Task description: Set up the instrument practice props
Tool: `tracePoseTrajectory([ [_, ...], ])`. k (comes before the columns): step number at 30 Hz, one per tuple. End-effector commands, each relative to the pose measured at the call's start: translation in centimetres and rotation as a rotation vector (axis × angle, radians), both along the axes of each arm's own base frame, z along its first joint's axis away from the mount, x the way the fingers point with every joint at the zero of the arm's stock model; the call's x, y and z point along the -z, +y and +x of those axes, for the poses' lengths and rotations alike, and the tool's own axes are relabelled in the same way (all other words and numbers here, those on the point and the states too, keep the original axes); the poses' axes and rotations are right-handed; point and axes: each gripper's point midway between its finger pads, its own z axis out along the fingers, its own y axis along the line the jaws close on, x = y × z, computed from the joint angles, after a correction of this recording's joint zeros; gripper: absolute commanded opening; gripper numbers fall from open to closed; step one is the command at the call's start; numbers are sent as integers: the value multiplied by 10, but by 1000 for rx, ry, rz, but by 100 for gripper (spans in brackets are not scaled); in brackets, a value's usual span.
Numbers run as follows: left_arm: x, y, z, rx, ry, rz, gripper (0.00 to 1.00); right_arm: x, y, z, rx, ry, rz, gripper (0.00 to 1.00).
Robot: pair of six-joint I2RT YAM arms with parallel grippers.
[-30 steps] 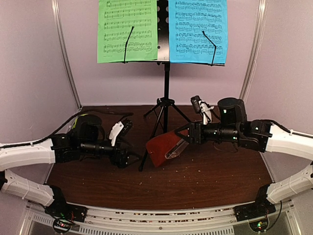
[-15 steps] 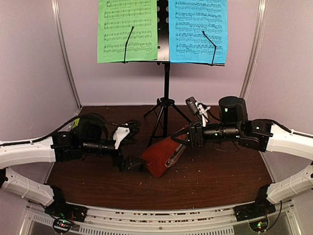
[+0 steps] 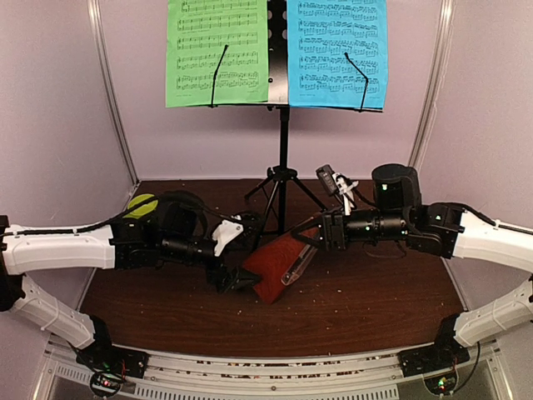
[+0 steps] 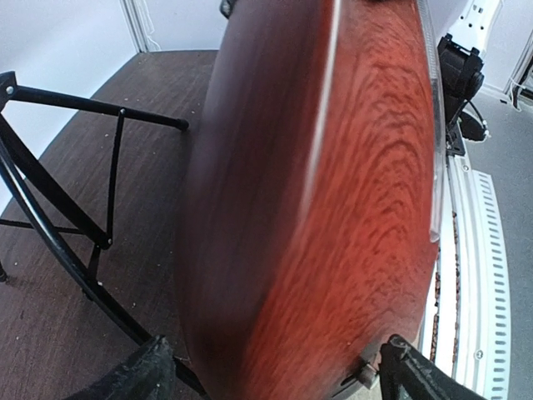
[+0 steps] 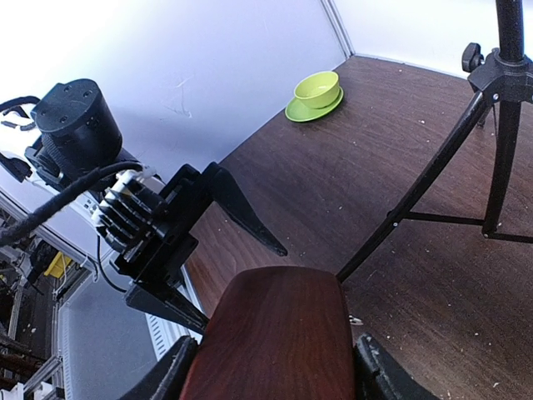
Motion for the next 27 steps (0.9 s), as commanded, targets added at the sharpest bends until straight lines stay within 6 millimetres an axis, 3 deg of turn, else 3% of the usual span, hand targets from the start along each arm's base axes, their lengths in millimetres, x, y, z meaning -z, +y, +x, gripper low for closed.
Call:
tracePoseTrajectory([
  [1, -10, -9, 3, 27, -40, -18, 84, -62, 1, 1, -2, -99, 168, 0],
  [4, -8, -11, 4, 35, -48, -6, 79, -61, 0, 0, 1, -94, 168, 0],
  [8, -6, -12, 0, 68, -48, 0, 85, -59, -2, 1, 8, -90, 168, 0],
  [17, -4, -14, 0, 76, -52, 10, 66, -57, -3, 0, 4, -92, 166, 0],
  [19, -5, -13, 2, 66, -56, 9, 70, -56, -4, 1, 10, -91, 163, 0],
  [22, -9, -12, 5, 43, -65, -8, 86, -50, -9, 7, 52, -87, 128, 0],
  [27, -24, -2, 21, -94, -64, -88, 98, -16, -42, 44, 329, -56, -69, 0],
])
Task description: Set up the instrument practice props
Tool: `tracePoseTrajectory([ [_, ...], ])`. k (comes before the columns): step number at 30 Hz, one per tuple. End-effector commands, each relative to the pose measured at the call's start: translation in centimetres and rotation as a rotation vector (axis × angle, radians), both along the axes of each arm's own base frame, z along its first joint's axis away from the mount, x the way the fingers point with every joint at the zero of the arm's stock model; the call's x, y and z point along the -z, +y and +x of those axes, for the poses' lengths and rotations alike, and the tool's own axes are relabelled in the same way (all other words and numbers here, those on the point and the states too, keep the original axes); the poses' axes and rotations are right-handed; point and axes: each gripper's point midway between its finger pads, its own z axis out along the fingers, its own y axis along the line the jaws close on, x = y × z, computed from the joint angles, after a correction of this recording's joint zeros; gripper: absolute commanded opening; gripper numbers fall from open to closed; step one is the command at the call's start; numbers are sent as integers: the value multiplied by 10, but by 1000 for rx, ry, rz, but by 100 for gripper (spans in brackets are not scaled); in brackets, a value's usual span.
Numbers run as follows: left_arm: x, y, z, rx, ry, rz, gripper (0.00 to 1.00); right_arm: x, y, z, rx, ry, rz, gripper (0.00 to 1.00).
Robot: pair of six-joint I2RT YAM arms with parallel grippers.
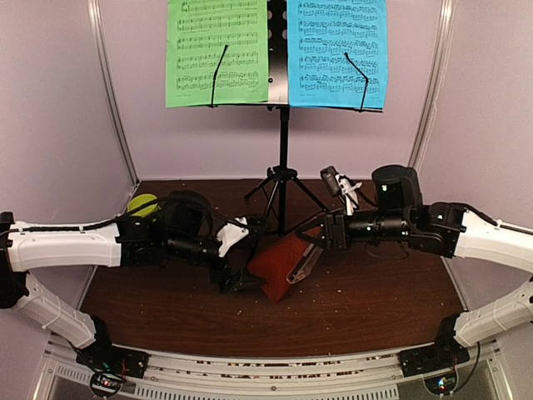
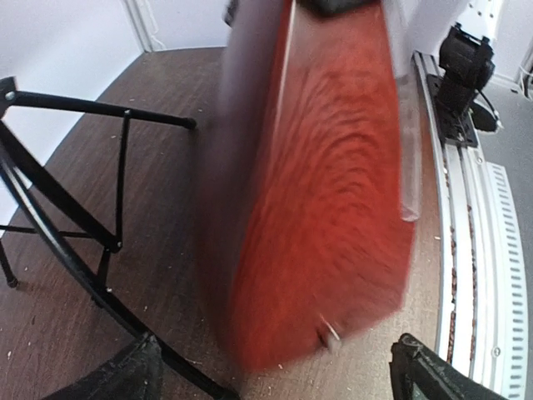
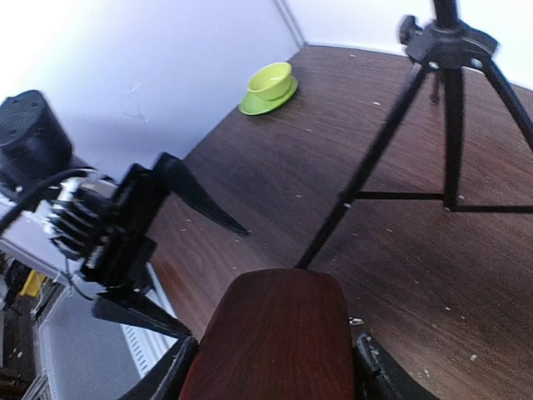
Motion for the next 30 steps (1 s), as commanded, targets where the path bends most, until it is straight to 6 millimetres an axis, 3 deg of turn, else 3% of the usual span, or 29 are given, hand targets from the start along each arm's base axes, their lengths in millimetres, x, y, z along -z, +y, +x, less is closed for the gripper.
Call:
tracePoseTrajectory([
  [1, -35, 7, 23, -155, -32, -148, 98, -19, -41, 42, 325, -68, -62, 0],
  [6, -47, 28, 59, -403, 11, -232, 98, 19, -59, 61, 520, 45, -188, 0],
  [14, -44, 35, 75, -530, 46, -230, 98, 49, -51, 74, 632, 93, -247, 0],
  [18, -42, 44, 81, -591, 34, -199, 98, 60, -42, 77, 663, 85, -295, 11],
  [24, -40, 52, 82, -616, 23, -184, 98, 67, -32, 75, 706, 91, -340, 19],
  [28, -36, 54, 81, -620, 22, -171, 98, 80, -28, 71, 721, 140, -337, 36],
  [30, -35, 55, 81, -621, 18, -171, 98, 82, -21, 68, 705, 156, -331, 40],
])
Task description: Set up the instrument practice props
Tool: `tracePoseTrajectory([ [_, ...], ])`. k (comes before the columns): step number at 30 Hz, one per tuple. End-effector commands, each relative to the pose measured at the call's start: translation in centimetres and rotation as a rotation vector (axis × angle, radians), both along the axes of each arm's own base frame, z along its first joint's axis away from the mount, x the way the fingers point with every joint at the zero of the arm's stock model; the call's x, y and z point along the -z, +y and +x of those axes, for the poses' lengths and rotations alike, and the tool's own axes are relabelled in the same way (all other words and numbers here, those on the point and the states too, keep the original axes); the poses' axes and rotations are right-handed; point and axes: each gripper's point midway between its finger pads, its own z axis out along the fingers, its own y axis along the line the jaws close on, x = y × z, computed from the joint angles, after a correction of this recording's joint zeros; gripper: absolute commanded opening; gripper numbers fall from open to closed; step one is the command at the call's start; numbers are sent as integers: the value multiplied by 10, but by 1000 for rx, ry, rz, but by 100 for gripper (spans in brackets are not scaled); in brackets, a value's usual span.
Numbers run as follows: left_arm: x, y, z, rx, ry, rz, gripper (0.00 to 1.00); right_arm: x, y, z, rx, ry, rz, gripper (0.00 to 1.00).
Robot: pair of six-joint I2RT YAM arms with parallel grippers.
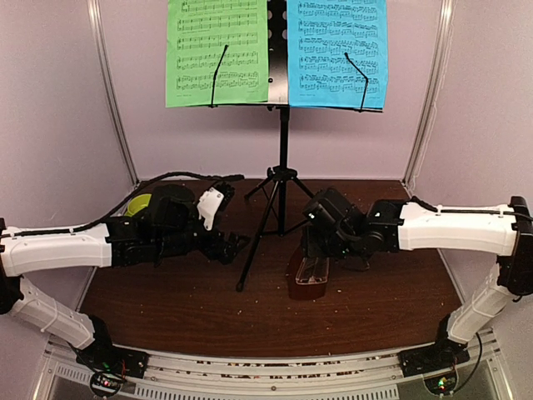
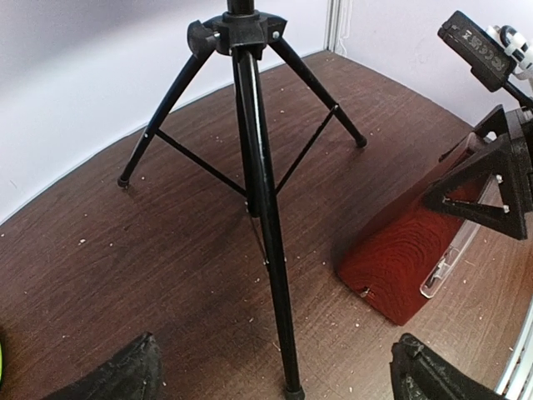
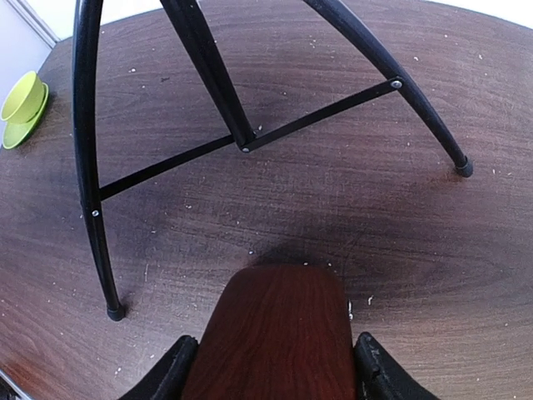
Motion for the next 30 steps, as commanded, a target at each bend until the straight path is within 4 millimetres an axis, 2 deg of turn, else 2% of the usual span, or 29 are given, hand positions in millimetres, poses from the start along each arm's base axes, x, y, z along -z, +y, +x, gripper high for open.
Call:
tracePoseTrajectory([
  [1, -14, 3, 4, -28, -33, -32, 98, -23, 13, 7, 58, -37, 86, 42],
  [6, -21, 7, 7, -53, -42, -26, 98, -40, 25, 1, 42, -3, 144, 65],
  [13, -52, -7, 12, -66, -18, -144, 98, -79, 20, -8, -3, -88, 341, 100],
  [17, -59, -20, 16, -90, 35, -199, 98, -104, -10, -8, 36, -177, 410, 100],
  [20, -64, -30, 16, -119, 71, -222, 98, -112, -41, -6, 85, -243, 375, 100],
  [23, -77, -46, 4, -87, 10, -239, 98, -108, -72, -4, 147, -268, 342, 100],
  [30, -72, -93, -8, -58, 60, -212, 98, -102, -130, -2, 235, -294, 386, 100],
])
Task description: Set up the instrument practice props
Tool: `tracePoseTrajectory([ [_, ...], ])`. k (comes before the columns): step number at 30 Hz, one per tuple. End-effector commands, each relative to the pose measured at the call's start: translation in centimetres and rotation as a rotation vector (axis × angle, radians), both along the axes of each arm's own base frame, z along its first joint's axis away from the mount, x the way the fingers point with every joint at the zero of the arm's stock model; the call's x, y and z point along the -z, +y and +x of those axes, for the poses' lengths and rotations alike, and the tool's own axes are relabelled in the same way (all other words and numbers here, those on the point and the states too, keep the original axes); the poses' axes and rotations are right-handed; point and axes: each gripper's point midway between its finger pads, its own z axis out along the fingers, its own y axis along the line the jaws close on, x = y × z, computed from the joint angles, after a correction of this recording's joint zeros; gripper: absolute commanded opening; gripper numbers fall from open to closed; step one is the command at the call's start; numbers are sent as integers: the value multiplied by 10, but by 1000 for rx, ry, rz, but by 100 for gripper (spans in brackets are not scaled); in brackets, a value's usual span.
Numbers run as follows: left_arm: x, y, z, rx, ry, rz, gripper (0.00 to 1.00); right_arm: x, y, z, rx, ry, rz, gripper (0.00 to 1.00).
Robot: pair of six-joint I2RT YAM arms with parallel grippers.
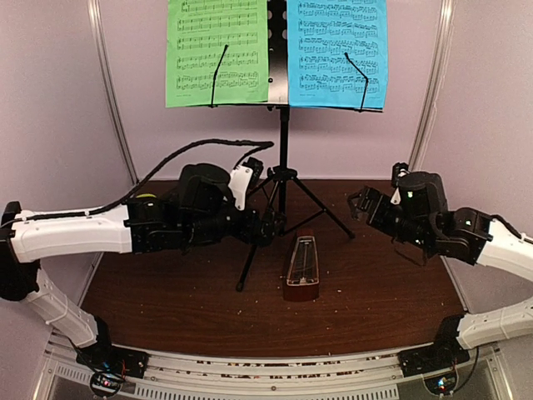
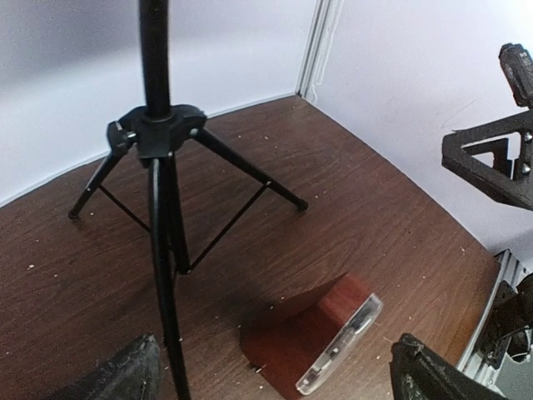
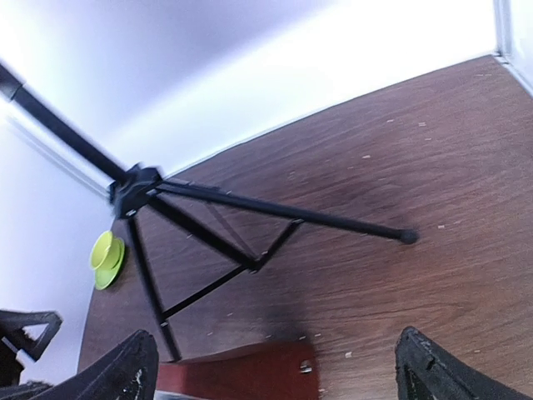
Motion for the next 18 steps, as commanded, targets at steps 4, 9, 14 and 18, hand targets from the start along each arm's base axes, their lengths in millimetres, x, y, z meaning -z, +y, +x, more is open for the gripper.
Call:
tracePoseTrajectory([
  [4, 5, -50, 1, -22, 58, -7, 98, 2, -60, -2, 138, -29, -1, 100],
  [9, 21, -69, 7, -75, 89, 57, 98, 12, -74, -1, 138, 6, -9, 100],
  [14, 32, -74, 21, -187, 137, 71, 98, 15, -82, 1, 152, 21, -41, 100],
  [18, 47, -79, 27, -229, 164, 84, 98, 14, -86, 1, 158, 13, -39, 100],
])
